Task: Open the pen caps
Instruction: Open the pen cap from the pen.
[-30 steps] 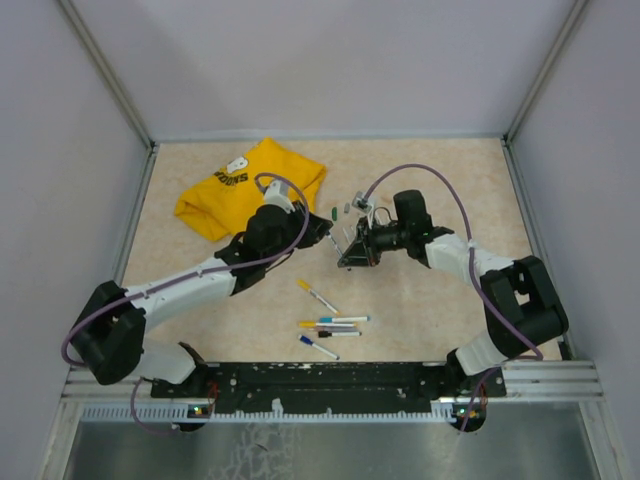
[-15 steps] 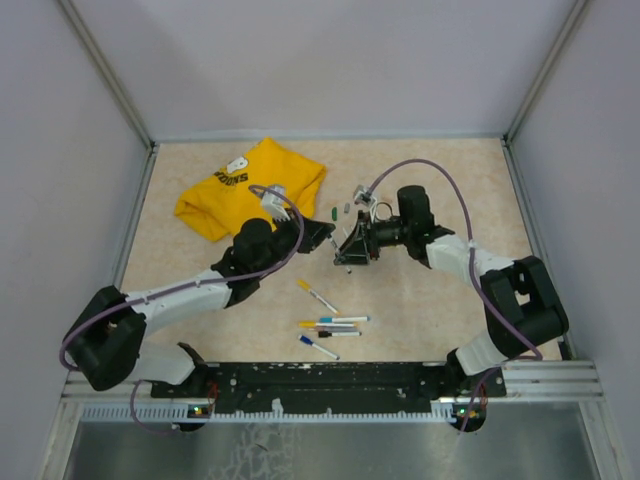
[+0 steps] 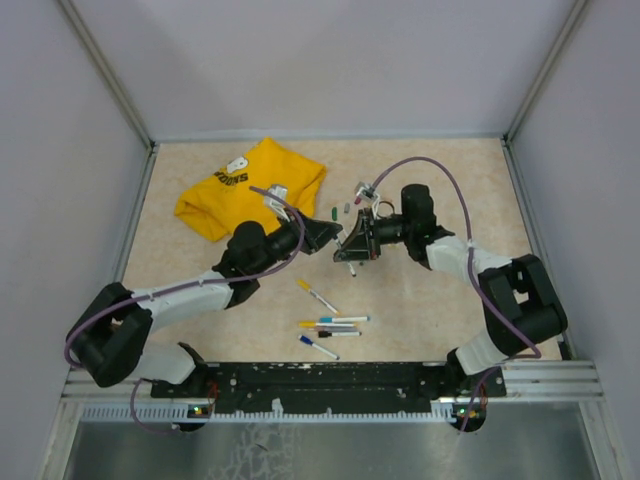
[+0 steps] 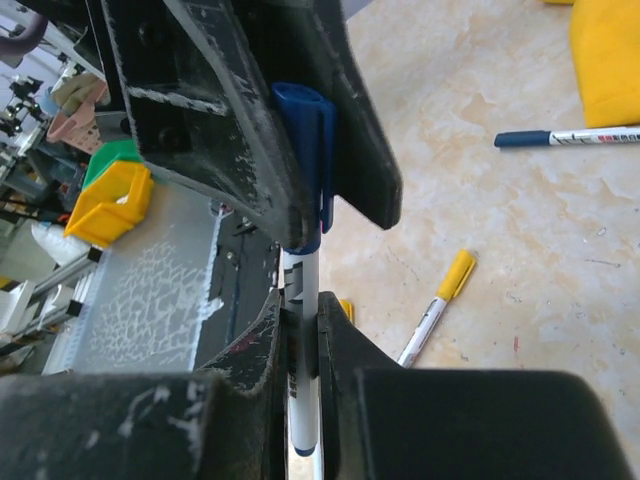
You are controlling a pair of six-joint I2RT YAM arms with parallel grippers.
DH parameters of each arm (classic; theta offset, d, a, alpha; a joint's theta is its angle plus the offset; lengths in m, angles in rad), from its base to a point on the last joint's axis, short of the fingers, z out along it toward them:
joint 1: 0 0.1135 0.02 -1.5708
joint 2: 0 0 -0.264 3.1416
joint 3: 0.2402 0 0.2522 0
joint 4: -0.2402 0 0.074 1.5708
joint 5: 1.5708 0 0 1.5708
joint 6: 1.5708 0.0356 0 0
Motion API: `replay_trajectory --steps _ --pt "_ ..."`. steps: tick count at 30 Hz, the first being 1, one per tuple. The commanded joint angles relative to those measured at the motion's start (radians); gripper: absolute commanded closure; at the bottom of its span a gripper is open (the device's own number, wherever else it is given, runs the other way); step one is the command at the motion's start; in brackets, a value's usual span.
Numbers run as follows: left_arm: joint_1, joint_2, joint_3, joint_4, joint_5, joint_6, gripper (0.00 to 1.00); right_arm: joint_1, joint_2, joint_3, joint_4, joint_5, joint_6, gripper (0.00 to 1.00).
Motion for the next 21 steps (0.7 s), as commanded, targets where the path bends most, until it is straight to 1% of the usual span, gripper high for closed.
replay_trajectory --steps 1,3,4,6,15,21 --pt "0.014 -0.001 -0.007 0.011 -0.009 0.008 0.59 -0.002 -0.008 0.02 0.005 0.003 -0.001 1.0" --pt "0.014 -0.01 -0.005 -0.015 -0.023 0.007 0.5 -0.002 -0.018 0.042 -0.104 0.048 -0.088 1.0" --pt "0.014 -0.012 -0.004 -0.026 -0.026 0.006 0.48 -0.001 -0.022 0.049 -0.136 0.066 -0.117 1.0" --pt "0.014 -0.007 0.005 -0.051 -0.03 0.004 0.46 0.0 -0.032 0.049 -0.148 0.076 -0.133 1.0" --pt "0.014 0.02 0.047 -0.11 -0.006 -0.005 0.48 0.012 -0.056 0.058 -0.232 0.195 -0.211 1.0" --pt "0.012 0.027 0.051 -0.124 -0.006 -0.011 0.52 0.02 -0.067 0.057 -0.235 0.23 -0.214 1.0"
